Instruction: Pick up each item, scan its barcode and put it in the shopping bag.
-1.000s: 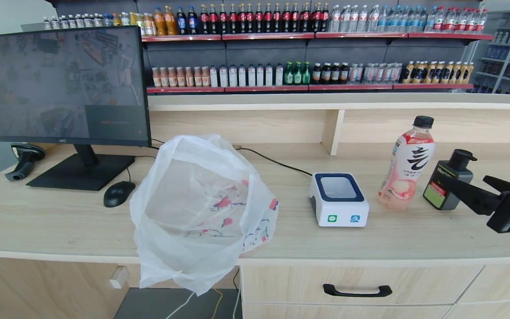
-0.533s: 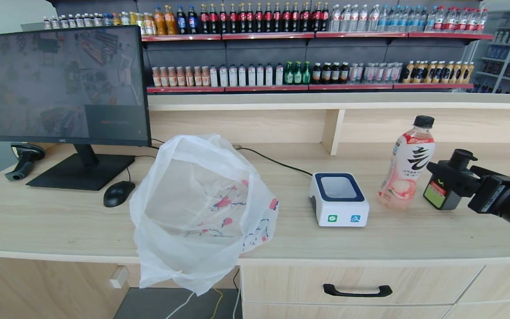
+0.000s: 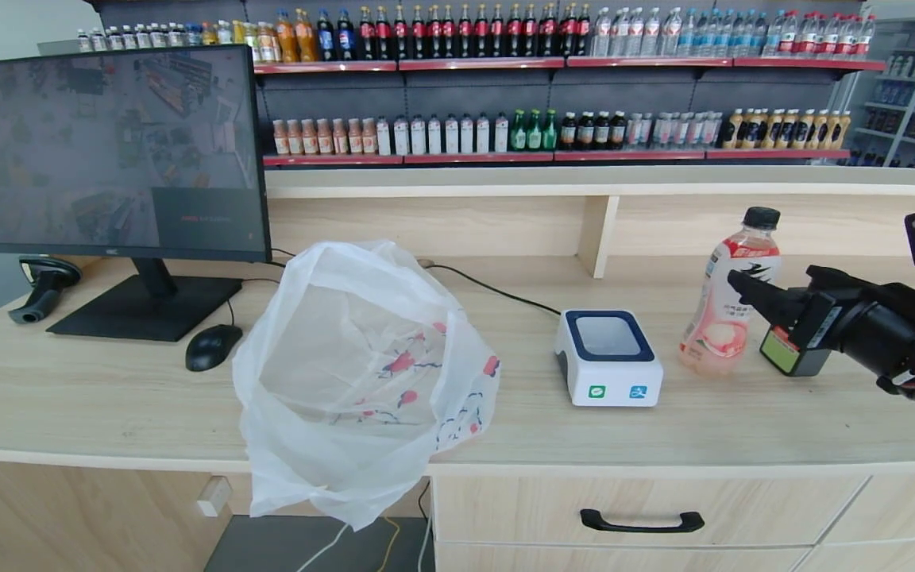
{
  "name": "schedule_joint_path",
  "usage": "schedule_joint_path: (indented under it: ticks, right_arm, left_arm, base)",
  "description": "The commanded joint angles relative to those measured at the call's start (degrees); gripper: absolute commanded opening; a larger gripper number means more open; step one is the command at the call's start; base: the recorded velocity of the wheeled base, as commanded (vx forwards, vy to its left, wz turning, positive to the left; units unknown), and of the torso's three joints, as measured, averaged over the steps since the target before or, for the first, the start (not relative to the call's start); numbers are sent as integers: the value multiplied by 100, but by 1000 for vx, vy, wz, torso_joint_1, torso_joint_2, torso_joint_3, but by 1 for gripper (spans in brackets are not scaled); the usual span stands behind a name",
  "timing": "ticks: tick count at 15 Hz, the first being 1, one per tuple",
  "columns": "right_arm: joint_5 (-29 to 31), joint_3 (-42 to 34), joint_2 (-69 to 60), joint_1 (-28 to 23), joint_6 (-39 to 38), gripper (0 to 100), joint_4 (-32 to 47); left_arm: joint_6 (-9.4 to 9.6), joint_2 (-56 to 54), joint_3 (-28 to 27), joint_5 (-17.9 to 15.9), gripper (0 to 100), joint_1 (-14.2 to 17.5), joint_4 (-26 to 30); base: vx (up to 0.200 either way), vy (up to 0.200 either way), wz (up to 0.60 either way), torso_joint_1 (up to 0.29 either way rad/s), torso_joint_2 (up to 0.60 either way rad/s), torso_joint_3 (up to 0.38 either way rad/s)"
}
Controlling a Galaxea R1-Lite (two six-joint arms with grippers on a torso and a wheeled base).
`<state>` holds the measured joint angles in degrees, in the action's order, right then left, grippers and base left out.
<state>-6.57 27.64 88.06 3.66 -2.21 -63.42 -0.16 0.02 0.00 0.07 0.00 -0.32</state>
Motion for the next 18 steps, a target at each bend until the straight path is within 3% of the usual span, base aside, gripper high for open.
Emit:
schedule_joint_path:
  ticks: [1, 4, 18]
  right_arm:
    - [-2, 49, 580, -102, -25, 100, -347]
    - [24, 40, 1108, -190, 54, 100, -1173]
    - [130, 181, 1696, -225, 54, 100, -1718]
  left_arm:
    - [-2, -2, 0, 1, 100, 0, 5]
    - [-2, -2, 0, 1, 100, 0, 5]
    - [-2, -2, 0, 1, 100, 0, 5]
  base:
    - [0, 0, 0, 0, 0, 0]
    - [0, 0, 0, 0, 0, 0]
    - [0, 0, 0, 0, 0, 0]
